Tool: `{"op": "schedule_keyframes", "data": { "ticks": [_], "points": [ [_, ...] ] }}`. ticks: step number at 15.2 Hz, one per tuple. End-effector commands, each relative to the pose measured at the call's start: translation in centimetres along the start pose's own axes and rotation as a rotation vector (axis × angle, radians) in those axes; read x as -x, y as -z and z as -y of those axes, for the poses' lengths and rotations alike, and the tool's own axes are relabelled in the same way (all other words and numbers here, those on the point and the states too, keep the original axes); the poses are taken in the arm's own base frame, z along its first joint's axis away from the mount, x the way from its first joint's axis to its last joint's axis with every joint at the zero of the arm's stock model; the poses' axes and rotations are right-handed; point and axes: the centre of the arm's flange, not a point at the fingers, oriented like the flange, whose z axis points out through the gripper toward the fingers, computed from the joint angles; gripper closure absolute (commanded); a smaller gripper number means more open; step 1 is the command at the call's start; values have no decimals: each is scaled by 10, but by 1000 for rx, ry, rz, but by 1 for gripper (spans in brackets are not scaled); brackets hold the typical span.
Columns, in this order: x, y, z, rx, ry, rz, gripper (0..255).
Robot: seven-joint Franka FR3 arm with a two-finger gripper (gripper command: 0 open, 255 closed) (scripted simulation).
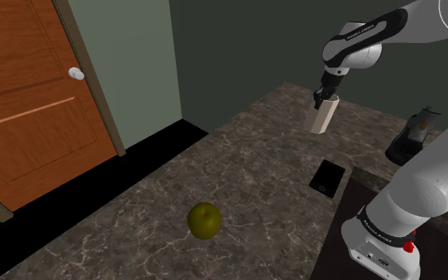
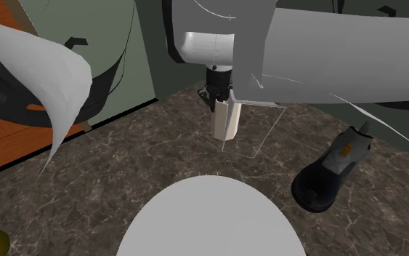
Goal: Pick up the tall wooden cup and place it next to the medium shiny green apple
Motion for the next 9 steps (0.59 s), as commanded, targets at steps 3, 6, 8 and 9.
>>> {"op": "schedule_keyframes", "data": {
  "ticks": [3, 6, 8, 9],
  "points": [
    [0, 0, 0, 0, 0, 1, 255],
    [-1, 16, 0, 0, 0, 1, 255],
    [-1, 26, 0, 0, 0, 1, 255],
    [-2, 31, 0, 0, 0, 1, 255]
  ]
}}
